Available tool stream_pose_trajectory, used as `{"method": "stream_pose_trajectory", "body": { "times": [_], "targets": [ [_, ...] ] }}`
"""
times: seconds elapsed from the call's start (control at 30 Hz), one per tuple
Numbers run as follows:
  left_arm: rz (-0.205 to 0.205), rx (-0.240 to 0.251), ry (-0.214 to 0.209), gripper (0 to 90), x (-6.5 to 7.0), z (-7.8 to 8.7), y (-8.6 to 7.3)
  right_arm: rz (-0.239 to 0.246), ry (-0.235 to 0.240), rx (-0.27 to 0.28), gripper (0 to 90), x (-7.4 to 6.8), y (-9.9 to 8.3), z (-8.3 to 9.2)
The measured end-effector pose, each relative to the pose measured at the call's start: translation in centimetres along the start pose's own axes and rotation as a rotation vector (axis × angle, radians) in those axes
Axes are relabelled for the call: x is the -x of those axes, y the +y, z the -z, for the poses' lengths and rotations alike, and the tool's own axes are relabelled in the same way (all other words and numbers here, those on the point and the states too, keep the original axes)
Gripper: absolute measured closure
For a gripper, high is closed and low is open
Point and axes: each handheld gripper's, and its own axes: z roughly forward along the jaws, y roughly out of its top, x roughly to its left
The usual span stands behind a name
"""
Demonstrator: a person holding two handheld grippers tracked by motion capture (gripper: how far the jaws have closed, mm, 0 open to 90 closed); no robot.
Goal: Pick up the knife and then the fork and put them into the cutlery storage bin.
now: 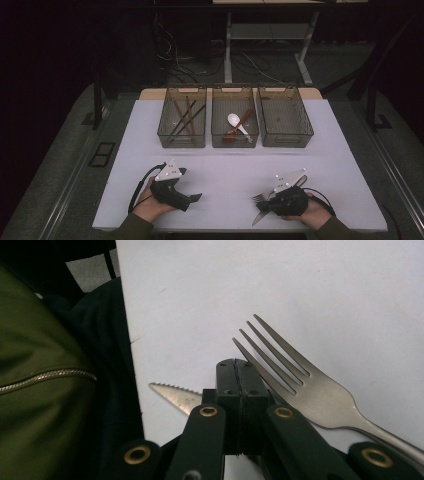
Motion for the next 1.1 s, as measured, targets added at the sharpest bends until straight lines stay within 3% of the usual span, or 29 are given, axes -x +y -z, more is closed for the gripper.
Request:
{"method": "stream_pose_trajectory", "body": {
  "times": [0.7, 1.1],
  "targets": [
    [-0.002, 0.000, -0.002, 0.0, 0.0, 0.0, 0.0, 0.005, -0.098, 0.021, 89.3, 2.3, 2.8, -1.9],
    [0.000, -0.001, -0.003, 0.0, 0.0, 0.0, 0.0, -0.022, -0.187, 0.040, 89.4, 5.3, 5.0, -2.9]
  ]
}}
